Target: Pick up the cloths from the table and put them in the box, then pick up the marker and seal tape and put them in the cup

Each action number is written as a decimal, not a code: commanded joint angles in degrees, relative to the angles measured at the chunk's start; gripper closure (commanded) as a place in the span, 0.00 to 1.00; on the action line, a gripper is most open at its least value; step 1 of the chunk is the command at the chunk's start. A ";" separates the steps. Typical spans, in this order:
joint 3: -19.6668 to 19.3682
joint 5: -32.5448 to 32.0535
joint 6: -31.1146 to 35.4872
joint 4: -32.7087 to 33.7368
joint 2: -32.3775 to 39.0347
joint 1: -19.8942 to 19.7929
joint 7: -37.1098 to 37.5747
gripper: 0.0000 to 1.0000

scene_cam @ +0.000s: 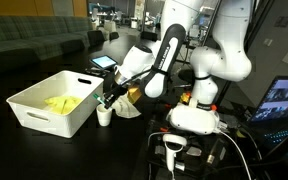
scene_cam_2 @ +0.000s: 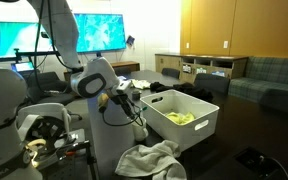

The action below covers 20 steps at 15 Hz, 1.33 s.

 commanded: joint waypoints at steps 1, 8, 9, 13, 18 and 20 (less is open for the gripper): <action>-3.72 8.32 3.64 0.00 4.48 7.81 0.44 0.95; -5.08 22.48 6.05 0.00 6.88 16.55 -1.58 0.95; -5.20 24.62 6.67 0.00 7.02 17.64 -2.18 0.95; -5.46 32.31 8.27 0.01 6.63 20.72 -5.73 0.95; -7.00 37.02 8.39 0.02 6.35 22.22 -8.67 0.95; -8.70 37.38 7.97 0.02 6.33 22.85 -9.65 0.95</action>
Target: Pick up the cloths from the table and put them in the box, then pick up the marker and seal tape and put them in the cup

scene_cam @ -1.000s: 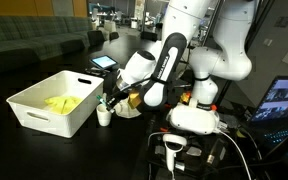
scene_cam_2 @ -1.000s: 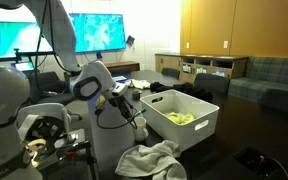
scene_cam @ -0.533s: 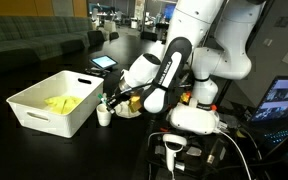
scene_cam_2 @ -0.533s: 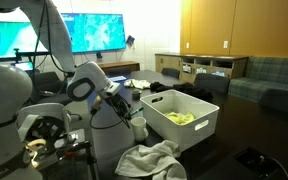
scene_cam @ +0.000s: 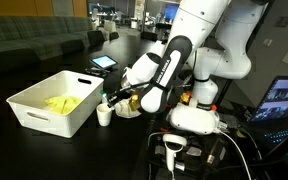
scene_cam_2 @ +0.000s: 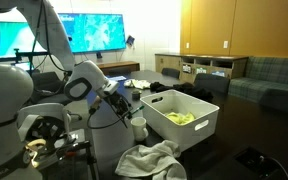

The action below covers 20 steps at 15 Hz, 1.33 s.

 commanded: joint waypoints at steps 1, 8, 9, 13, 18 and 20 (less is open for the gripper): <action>-3.91 2.29 1.20 0.13 0.32 2.73 -3.11 0.95; -11.47 -1.57 -3.52 0.16 -5.58 5.69 -15.26 0.95; -12.72 -2.62 -4.89 0.22 -8.02 5.98 -18.49 0.95; -18.88 -3.14 -13.11 0.61 -16.66 10.34 -29.34 0.95; -27.43 -10.94 -29.13 3.87 -17.84 13.90 -28.39 0.95; -29.50 -16.54 -33.69 4.73 -19.70 13.79 -25.88 0.95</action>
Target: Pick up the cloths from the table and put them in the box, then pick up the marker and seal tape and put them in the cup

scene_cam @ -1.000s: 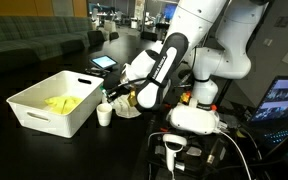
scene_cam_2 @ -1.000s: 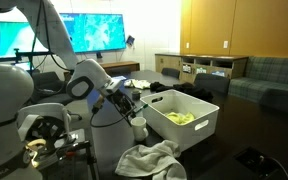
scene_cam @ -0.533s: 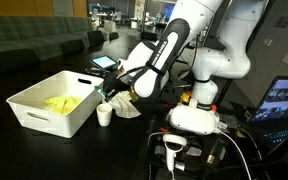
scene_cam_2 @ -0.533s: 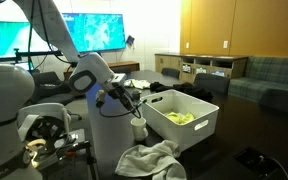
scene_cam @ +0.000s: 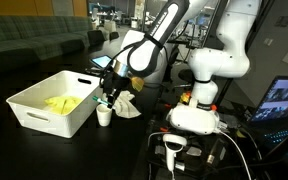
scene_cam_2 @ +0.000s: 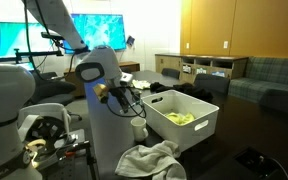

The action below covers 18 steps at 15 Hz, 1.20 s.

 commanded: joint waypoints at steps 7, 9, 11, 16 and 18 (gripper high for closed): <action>4.60 -30.11 -23.16 6.13 -14.69 -12.32 20.18 0.95; 6.41 -35.09 -32.24 8.18 -20.45 -15.86 23.94 0.95; 8.36 -37.37 -41.50 9.77 -25.77 -19.10 26.70 0.95; 23.59 -24.96 -62.50 16.46 -26.07 -37.54 21.42 0.95; 29.09 -21.09 -68.57 18.09 -25.65 -46.79 17.31 0.95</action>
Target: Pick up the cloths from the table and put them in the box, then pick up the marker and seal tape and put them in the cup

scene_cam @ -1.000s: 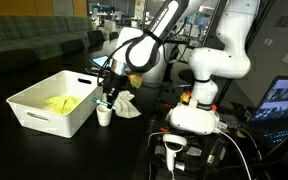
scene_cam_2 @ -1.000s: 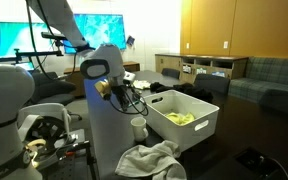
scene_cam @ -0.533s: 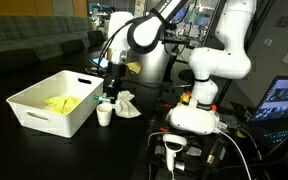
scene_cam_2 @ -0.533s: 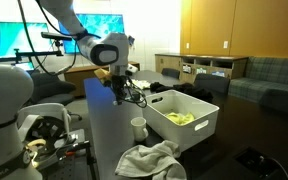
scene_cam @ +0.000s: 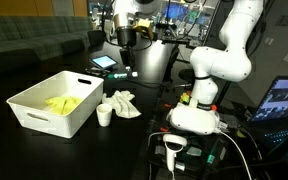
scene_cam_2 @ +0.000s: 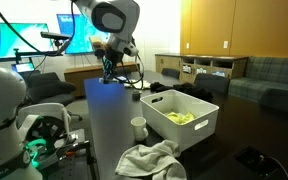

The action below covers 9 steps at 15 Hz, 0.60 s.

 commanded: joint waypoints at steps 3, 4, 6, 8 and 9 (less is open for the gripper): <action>15.47 11.86 -14.34 6.34 6.21 -23.62 -12.15 0.95; 17.88 13.61 -15.77 6.92 7.68 -27.61 -14.49 0.95; 22.39 17.84 -18.68 8.77 11.70 -35.06 -18.47 0.95; 26.03 21.44 -22.03 10.75 15.68 -41.26 -22.38 0.95; 27.67 23.19 -23.55 12.13 18.03 -43.53 -23.59 0.95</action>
